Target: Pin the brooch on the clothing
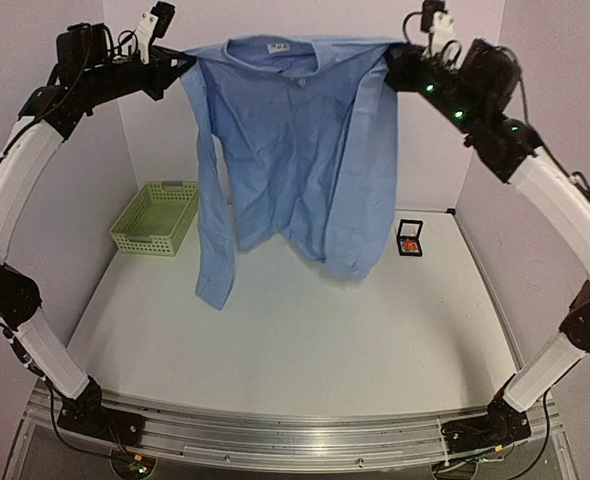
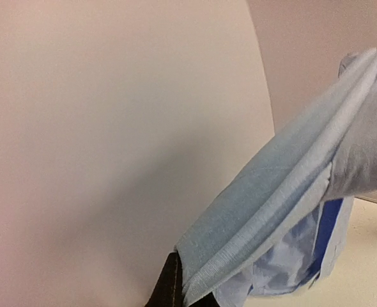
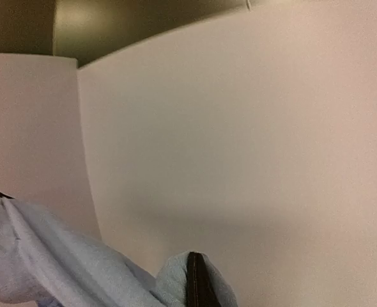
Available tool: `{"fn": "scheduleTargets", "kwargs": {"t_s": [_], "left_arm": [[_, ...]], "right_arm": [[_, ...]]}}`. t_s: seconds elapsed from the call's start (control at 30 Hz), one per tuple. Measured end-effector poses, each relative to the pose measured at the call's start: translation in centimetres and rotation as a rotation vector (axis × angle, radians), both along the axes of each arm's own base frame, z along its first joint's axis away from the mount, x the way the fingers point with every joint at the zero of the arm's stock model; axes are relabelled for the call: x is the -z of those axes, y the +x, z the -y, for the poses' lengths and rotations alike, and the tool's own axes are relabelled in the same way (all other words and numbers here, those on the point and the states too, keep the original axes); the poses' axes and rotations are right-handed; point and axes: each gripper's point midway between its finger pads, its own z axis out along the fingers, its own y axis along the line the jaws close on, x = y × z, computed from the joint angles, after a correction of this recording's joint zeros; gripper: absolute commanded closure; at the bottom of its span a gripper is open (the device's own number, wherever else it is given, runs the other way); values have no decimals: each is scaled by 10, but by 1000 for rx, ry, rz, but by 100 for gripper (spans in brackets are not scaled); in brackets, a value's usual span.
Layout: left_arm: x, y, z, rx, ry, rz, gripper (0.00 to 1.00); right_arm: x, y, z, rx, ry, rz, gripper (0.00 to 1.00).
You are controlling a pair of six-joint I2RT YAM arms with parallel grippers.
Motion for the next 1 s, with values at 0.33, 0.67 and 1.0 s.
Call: {"fn": "scheduleTargets", "kwargs": {"t_s": [0.33,0.67,1.0], "left_arm": [[-72,-131,-14,187,-8,217,100],[-52,-173,-19,279,35,85,100],[-21,-216,-29,370,81,-66,100]], "right_arm": [[-74,-100,-11,-270,-43,119,100],[-36,-134,-6,-403,-67,-64,100],[-11,-179,3,-564,-6,-234,100]]}}
